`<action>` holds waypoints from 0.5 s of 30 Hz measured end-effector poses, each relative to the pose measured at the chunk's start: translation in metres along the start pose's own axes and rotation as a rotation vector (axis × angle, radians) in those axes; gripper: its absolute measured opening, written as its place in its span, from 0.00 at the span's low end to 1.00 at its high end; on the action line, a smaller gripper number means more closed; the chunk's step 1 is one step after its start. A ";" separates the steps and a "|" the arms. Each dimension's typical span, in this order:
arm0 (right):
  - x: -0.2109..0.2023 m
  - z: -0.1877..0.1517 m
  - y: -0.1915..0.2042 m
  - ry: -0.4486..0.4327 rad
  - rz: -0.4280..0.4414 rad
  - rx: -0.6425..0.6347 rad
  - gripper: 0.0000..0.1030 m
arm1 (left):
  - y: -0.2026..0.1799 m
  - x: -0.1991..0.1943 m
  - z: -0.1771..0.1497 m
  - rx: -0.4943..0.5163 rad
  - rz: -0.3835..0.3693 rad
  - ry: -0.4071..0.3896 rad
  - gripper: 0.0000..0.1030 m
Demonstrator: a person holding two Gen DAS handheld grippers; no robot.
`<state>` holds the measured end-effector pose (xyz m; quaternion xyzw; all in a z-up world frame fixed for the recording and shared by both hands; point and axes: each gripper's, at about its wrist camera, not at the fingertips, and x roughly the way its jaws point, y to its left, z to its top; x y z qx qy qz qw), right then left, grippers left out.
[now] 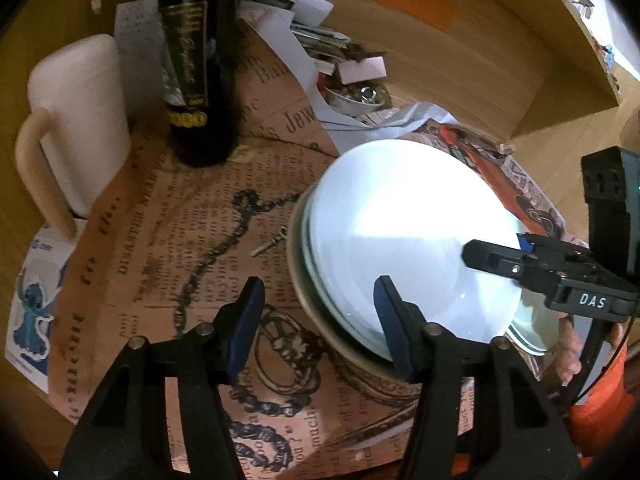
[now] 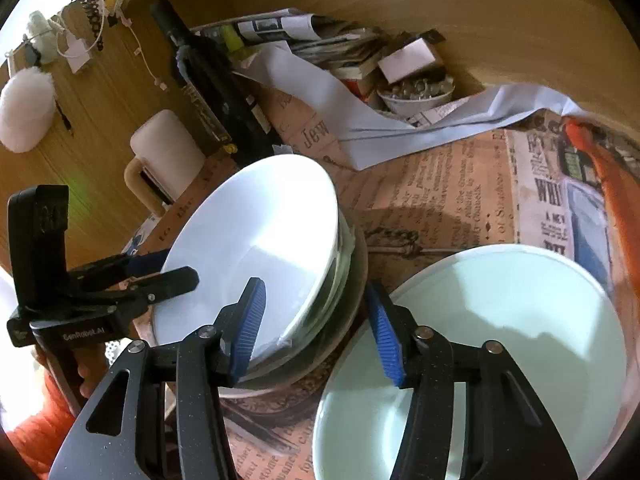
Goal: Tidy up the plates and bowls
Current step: 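Grasp the rim of the nested bowl stack with the left tool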
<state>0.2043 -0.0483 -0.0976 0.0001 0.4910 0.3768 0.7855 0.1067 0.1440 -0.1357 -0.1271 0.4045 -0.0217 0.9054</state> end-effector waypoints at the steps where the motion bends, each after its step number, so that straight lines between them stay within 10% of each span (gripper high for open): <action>1: 0.001 0.000 0.000 0.003 0.001 0.000 0.49 | -0.002 0.001 0.000 0.004 -0.012 0.004 0.47; 15: 0.001 0.000 0.011 -0.031 -0.079 -0.051 0.46 | -0.010 0.002 0.004 -0.021 0.023 0.010 0.42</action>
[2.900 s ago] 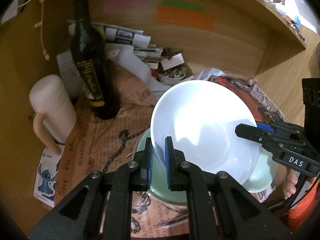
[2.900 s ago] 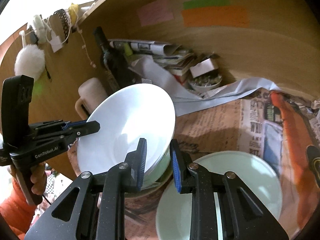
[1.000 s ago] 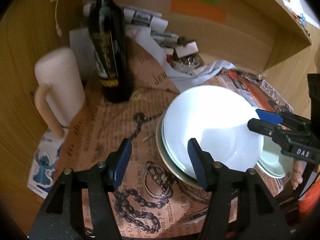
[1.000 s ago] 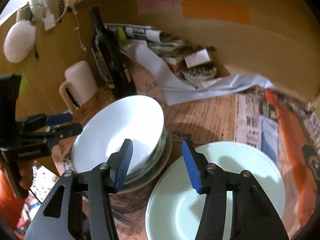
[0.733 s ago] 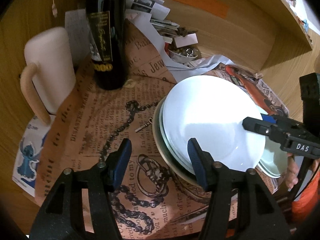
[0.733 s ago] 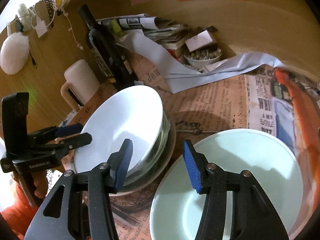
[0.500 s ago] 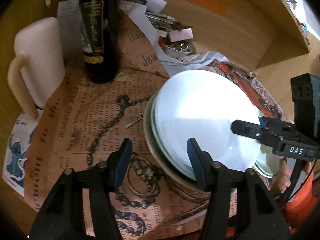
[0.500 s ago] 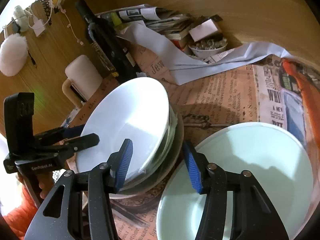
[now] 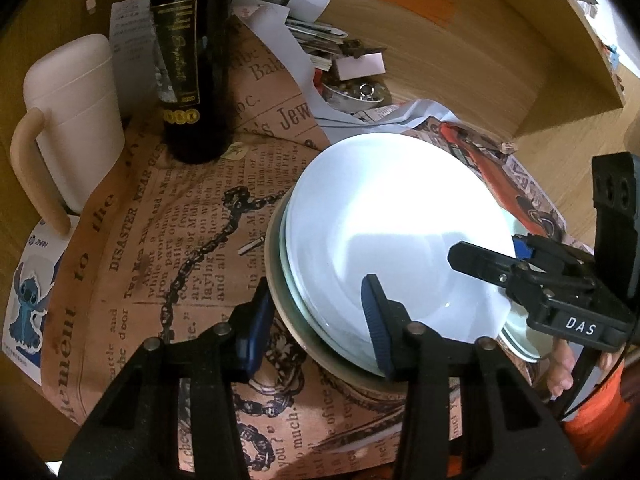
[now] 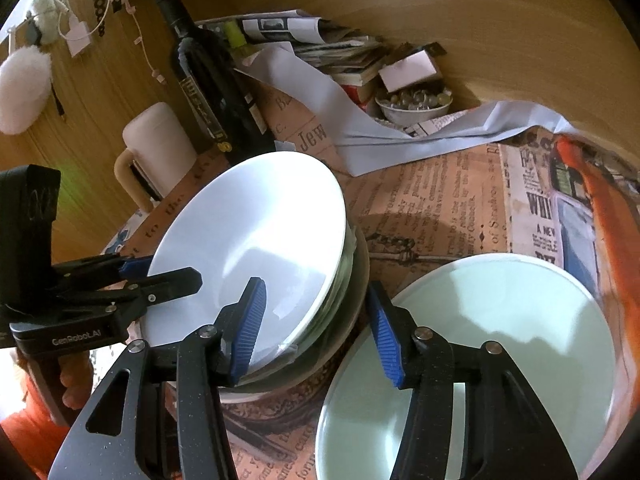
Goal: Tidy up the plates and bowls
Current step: 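Grasp the rim of the nested bowl stack with the left tool, then lift the bowl stack with the left tool and lower it onto the plate stack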
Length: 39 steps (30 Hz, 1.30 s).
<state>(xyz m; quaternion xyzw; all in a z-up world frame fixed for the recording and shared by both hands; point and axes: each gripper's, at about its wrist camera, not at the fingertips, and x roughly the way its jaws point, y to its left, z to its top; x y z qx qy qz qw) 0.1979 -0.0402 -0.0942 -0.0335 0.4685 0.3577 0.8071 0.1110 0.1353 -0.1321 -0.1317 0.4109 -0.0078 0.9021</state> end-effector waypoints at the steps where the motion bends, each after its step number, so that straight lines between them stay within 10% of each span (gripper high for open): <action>1: -0.001 0.000 -0.001 -0.004 0.001 0.004 0.45 | 0.001 0.000 0.000 -0.007 -0.004 0.000 0.42; 39: -0.047 0.007 -0.020 -0.137 -0.048 0.056 0.31 | -0.043 -0.025 0.023 0.044 -0.029 -0.119 0.40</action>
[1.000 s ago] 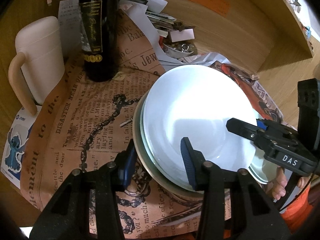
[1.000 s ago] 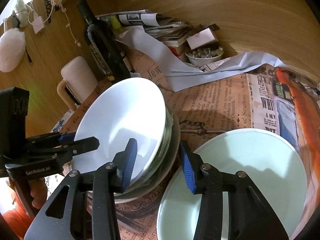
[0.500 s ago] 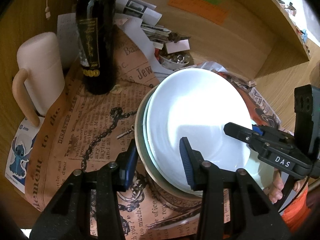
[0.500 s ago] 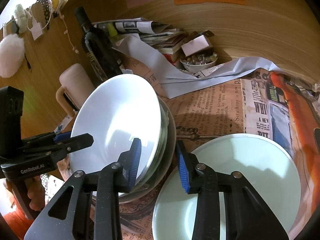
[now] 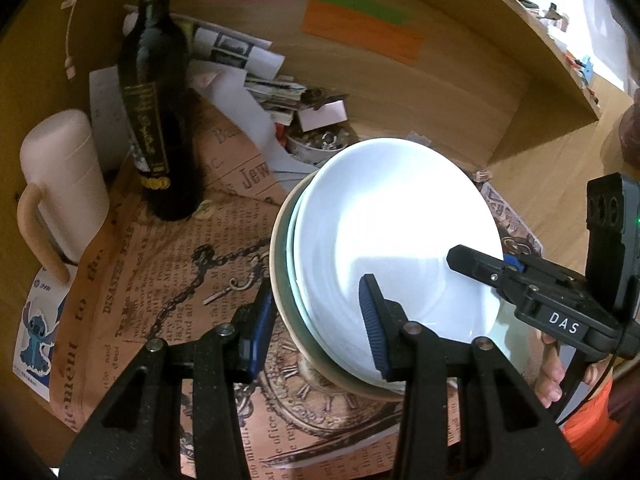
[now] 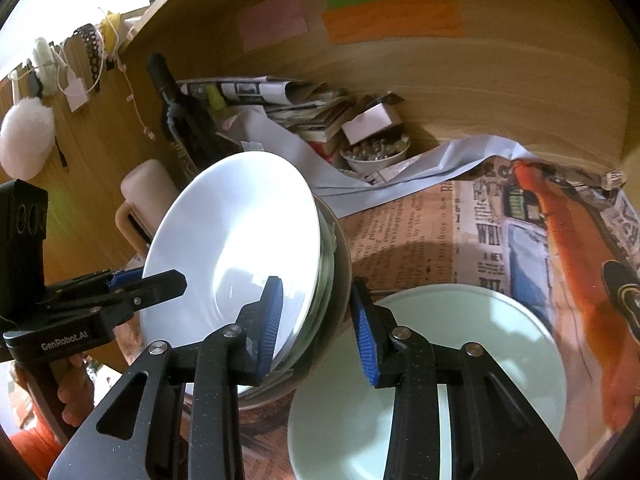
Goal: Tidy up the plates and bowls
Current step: 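Lift the bowl stack with the left tool and lower it onto the plate stack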
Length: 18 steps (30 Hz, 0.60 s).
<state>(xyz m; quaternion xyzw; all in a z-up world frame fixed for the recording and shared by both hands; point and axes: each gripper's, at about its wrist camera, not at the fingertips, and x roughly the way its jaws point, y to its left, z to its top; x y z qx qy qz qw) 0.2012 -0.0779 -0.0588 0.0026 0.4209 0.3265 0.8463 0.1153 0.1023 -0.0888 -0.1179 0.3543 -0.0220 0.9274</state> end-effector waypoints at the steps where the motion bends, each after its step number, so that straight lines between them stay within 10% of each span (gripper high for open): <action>1: -0.003 0.000 -0.002 -0.005 -0.003 0.003 0.31 | -0.002 0.000 0.001 0.003 -0.003 -0.001 0.40; 18: -0.051 -0.007 -0.033 -0.064 -0.104 0.047 0.31 | -0.055 0.014 0.006 0.071 -0.109 0.011 0.40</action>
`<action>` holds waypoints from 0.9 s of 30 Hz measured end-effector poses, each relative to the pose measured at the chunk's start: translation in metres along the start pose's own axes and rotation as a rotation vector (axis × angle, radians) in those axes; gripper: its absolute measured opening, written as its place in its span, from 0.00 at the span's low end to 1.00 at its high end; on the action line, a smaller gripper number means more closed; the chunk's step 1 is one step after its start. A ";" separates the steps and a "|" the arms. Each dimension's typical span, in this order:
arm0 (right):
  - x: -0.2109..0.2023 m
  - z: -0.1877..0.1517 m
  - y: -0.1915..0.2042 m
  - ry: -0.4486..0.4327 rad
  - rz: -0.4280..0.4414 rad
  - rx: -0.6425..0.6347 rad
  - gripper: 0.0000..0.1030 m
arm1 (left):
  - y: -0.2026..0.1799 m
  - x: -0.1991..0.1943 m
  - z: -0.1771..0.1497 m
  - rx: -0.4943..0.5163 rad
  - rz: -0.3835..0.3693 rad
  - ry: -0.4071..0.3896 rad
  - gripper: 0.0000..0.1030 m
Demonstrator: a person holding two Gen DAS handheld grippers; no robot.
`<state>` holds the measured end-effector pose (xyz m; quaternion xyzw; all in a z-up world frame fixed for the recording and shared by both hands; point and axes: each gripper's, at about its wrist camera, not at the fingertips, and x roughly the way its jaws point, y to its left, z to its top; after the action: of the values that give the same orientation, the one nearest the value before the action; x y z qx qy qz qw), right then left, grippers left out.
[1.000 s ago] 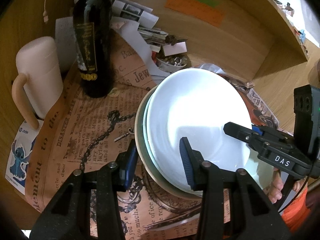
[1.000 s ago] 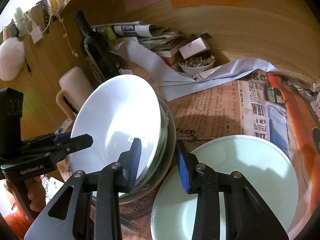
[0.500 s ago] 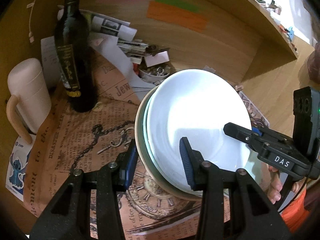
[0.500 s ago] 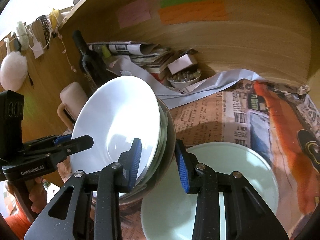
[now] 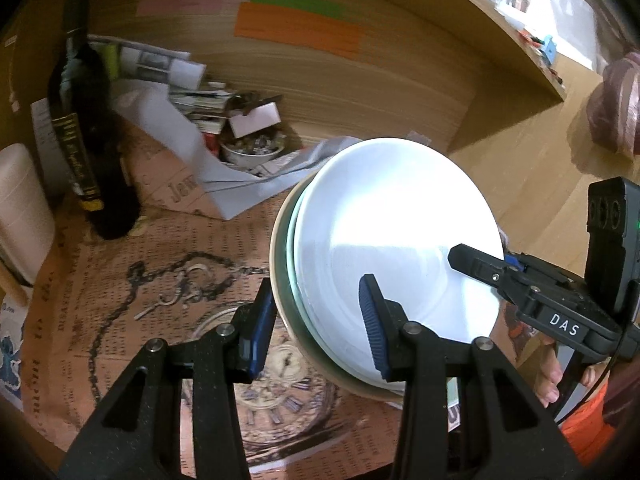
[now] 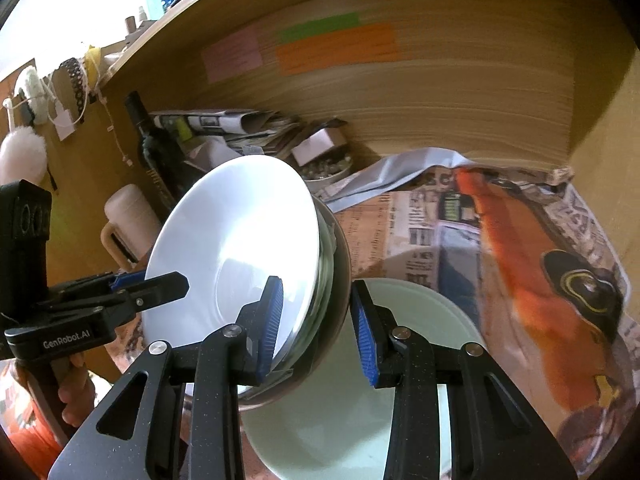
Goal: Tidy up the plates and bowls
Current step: 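Lift the bowl stack with the left tool and lower it onto the plate stack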
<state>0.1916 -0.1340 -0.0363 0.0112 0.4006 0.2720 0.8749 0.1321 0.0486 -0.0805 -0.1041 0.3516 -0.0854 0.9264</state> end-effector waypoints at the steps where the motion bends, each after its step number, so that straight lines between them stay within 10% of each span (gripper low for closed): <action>1: -0.003 -0.001 -0.003 -0.002 -0.008 0.003 0.31 | -0.003 0.002 0.000 0.006 -0.007 0.004 0.40; 27: -0.026 -0.038 -0.053 0.048 -0.091 0.112 0.31 | -0.035 0.038 -0.013 0.053 -0.075 0.120 0.40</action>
<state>0.1750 -0.1993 -0.0566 0.0355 0.4360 0.2090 0.8746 0.1483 0.0045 -0.1051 -0.0873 0.4000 -0.1356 0.9022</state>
